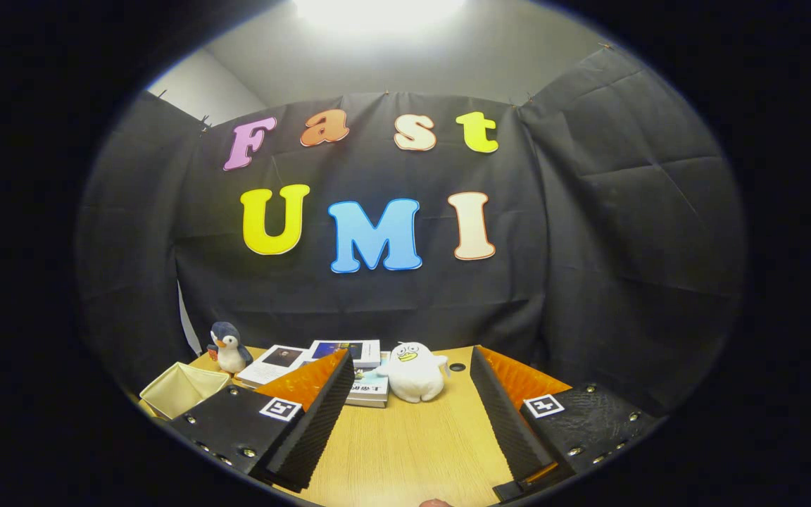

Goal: Open the storage box then place both shoes into the box .Put the left shoe in first, then the right shoe, with the right side of both shoes facing outward in a uniform manner.

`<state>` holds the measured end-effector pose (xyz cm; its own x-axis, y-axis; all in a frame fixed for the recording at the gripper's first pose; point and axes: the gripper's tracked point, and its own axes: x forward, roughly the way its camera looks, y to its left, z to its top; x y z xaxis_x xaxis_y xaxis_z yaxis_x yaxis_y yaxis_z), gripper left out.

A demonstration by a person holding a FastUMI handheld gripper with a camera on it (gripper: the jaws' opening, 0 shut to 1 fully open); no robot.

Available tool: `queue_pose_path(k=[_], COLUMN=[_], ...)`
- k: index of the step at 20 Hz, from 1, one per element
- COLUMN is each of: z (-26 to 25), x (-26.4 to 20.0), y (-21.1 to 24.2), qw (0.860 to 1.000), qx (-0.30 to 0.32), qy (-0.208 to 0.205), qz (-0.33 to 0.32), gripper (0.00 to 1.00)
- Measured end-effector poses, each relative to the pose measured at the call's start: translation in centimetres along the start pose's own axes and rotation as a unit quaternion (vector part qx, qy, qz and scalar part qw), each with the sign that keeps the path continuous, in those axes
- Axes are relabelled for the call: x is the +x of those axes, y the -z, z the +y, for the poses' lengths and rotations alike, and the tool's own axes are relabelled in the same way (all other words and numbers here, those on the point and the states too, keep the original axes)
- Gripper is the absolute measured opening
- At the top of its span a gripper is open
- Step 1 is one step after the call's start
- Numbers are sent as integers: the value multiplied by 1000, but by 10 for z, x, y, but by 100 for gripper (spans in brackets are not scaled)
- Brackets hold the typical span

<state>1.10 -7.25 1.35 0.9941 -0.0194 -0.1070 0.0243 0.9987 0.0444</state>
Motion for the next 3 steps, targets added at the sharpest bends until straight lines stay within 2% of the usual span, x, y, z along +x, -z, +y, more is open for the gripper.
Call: queue_pose_path(k=[3], z=[3], x=[-3], y=[-2], qw=[1000], qx=[5], qy=[-6], qz=[-7], gripper=[99])
